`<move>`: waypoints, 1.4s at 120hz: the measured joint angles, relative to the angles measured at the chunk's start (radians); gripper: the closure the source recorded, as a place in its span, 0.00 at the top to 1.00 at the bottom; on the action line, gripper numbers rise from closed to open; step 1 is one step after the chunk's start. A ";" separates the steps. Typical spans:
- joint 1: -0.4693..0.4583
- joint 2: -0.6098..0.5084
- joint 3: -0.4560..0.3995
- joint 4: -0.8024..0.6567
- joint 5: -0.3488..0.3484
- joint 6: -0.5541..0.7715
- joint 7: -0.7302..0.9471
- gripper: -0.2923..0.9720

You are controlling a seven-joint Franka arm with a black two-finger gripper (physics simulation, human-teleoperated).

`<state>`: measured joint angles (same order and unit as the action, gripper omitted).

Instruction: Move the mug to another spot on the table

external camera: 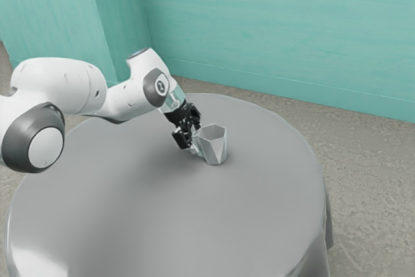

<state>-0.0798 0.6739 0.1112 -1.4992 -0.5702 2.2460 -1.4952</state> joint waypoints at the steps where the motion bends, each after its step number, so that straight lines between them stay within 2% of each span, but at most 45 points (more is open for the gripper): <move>1: 0.000 0.000 0.000 0.000 0.000 0.000 0.000 0.74; 48: 0.002 0.009 -0.005 -0.001 -0.002 0.021 0.004 0.74; 71: -0.003 0.008 -0.005 -0.001 -0.001 0.027 0.005 0.56; 109: -0.005 0.005 -0.004 -0.007 0.002 0.029 0.007 0.35; 156: -0.007 0.001 -0.005 -0.011 -0.002 0.029 0.007 0.33; 168: -0.009 -0.006 -0.004 -0.016 -0.021 0.030 0.008 0.32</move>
<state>-0.0886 0.6675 0.1072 -1.5148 -0.5911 2.2760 -1.4876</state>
